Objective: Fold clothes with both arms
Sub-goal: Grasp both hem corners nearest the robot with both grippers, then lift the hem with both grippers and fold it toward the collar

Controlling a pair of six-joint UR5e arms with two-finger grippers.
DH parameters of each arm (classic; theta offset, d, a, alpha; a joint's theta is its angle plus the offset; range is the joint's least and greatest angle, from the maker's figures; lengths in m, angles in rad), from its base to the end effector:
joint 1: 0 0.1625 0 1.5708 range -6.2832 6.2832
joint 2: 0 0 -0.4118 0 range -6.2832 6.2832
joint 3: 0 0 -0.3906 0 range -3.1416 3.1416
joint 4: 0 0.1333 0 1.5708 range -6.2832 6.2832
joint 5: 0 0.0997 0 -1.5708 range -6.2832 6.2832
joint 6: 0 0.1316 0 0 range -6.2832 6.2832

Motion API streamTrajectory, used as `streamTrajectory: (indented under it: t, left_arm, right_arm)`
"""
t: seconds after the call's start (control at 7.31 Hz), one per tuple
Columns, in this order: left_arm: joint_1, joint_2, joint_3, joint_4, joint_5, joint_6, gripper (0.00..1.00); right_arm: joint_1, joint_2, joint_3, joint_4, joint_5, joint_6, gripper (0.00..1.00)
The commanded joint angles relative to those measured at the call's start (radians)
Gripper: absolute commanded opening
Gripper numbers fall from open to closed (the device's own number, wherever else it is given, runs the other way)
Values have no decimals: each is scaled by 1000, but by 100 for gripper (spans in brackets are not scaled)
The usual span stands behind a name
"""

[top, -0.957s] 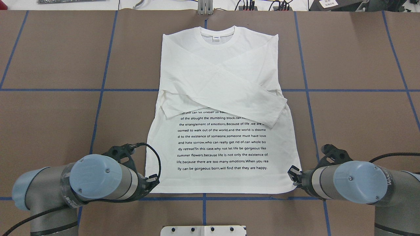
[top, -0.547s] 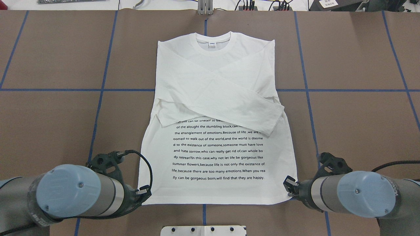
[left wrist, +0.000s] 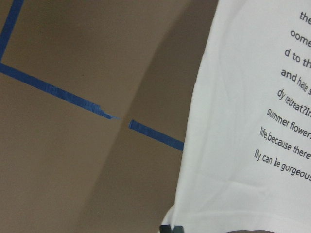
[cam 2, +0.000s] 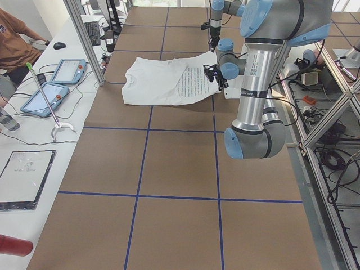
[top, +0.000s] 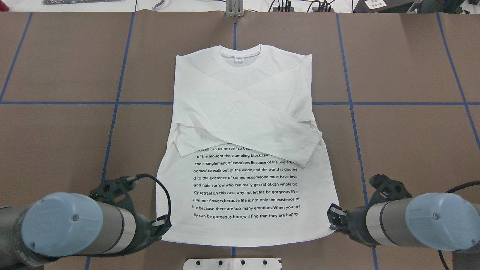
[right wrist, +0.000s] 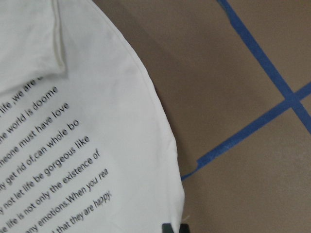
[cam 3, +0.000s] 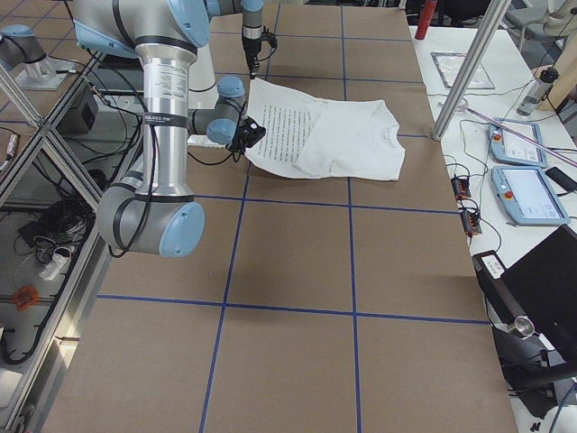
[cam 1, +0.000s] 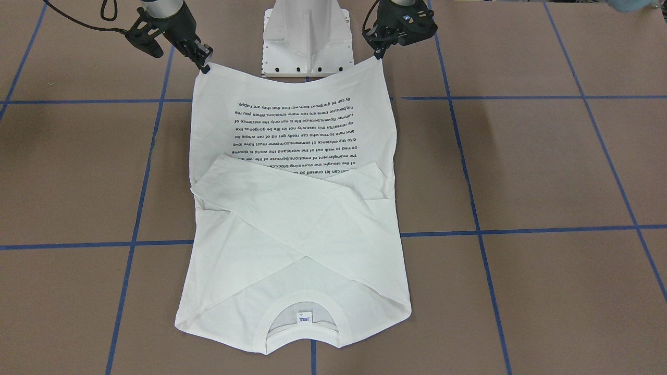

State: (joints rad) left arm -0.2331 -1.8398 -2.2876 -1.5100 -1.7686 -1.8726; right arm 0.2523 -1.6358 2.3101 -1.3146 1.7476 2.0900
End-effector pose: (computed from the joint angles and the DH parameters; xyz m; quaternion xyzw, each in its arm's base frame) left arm 0.4502 -0.2173 0.2319 -0.1036 0.4407 -0.1929 0.8705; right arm -0.4003 -0.2170 0.3270 -0.1377 -0.4324 0.2982 0.8397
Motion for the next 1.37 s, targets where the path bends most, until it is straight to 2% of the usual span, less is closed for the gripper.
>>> streamTrajectory:
  t: [0.0,0.14,0.27,0.41,0.55,0.68,0.96,1.09,1.23]
  left_arm:
    - [-176,-94,10,-1,0,170,0]
    - [-245,-102,25,-7,-3,273,0]
    - [-297,-131,77,-18,-2,326,0]
    - [-348,-192,197,-89,-3,346,0]
    - [-377,-211,302,-193,-2,348,0]
    - [-403,-223,389,-323,4,346,0]
    - [-488,-323,628,-473,27,349,0]
    - [-502,-335,702,-522,79,372,0]
    - [-512,-349,759,-571,107,383,0]
  right_arm:
    - [152,19,8,0,36,-7,0]
    - [248,78,-21,-2,53,-45,0]
    - [339,184,-122,-20,90,-120,0]
    - [426,300,-211,-104,110,-192,0]
    - [485,405,-307,-189,105,-331,0]
    - [545,441,-395,-198,102,-432,0]
    - [591,581,-603,-193,99,-502,0]
    - [599,644,-708,-186,98,-510,0]
    - [611,672,-785,-120,98,-527,0]
